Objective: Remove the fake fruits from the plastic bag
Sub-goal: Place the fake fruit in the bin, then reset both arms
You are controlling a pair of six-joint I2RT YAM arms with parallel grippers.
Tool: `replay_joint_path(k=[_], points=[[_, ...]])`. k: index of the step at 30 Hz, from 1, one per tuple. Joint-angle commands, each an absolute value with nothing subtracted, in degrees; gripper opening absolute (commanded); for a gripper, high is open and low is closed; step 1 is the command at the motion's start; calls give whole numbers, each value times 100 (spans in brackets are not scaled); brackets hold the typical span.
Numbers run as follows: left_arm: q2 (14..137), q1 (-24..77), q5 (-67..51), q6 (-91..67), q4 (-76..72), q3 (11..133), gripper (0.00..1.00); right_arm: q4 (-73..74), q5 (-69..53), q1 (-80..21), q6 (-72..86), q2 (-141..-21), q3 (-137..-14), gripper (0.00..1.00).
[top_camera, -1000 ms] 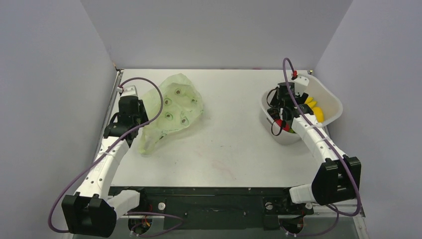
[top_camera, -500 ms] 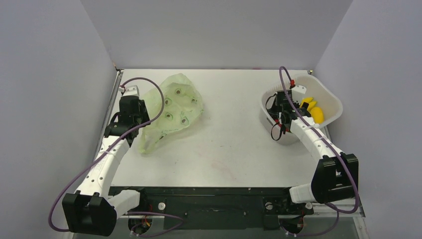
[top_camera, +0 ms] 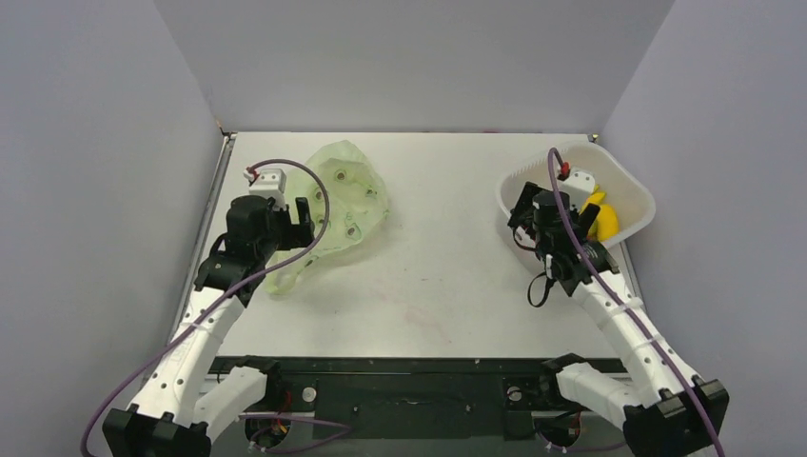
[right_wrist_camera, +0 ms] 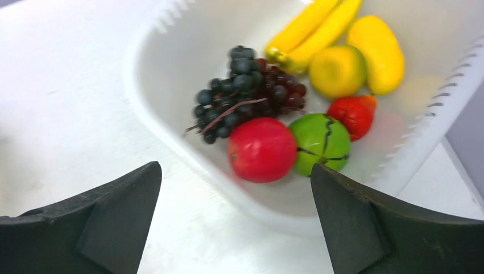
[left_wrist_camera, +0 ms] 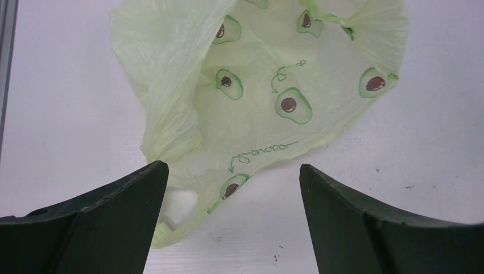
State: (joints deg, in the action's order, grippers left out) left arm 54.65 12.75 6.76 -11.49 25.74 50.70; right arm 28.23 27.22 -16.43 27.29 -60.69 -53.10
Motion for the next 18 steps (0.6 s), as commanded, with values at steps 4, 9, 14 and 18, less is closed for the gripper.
replay_joint_path(k=[4, 9, 14, 18], points=[[4678, 1468, 91, -1294, 2463, 5447, 89, 3105, 2530, -2807, 2760, -4528, -5273, 100], [3989, 1459, -232, -1741, 2776, 5764, 96, 3052, 1952, -2945, 2618, -3400, -5271, 100], [3389, 1459, -390, -2319, 2899, 6023, 97, 3124, 1802, -2950, 2575, -2683, -5468, 100], [2904, 1459, -316, -2699, 2748, 6101, 97, 3166, 1742, -2945, 2568, -2247, -5605, 100]])
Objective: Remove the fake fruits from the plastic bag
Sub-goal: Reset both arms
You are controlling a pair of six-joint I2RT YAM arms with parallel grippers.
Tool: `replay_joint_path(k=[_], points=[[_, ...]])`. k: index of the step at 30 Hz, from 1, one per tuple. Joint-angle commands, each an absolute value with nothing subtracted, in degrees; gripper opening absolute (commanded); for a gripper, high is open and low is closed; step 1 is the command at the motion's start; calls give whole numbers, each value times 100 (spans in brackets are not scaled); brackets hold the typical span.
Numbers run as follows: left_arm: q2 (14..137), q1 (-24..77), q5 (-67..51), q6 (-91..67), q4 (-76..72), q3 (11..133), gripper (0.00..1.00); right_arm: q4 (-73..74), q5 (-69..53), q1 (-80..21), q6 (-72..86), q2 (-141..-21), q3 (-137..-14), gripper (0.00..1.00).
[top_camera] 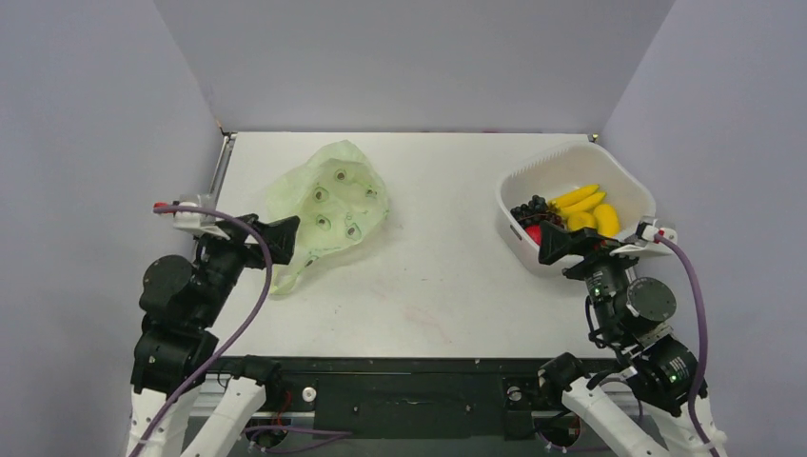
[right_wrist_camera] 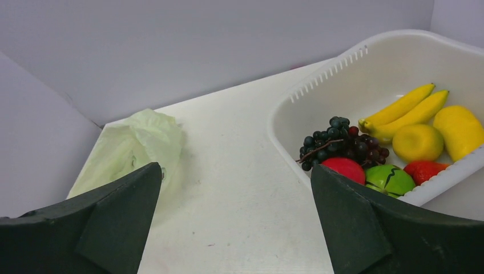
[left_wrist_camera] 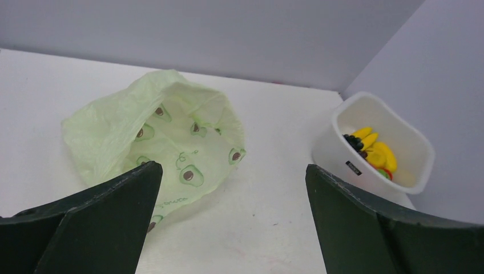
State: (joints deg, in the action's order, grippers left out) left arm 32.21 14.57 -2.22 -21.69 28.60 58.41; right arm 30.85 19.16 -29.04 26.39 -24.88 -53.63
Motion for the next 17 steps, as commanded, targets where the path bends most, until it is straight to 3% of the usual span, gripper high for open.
replay_joint_path(k=[1, 17], points=[[2761, 1459, -312, -2815, 2656, 6111, 97, 3186, 1745, -2940, 2569, -2128, -5624, 100], [2150, 1459, -384, -3364, 2570, 6317, 97, 3488, 2420, -2926, 3050, -1774, -5833, 100]])
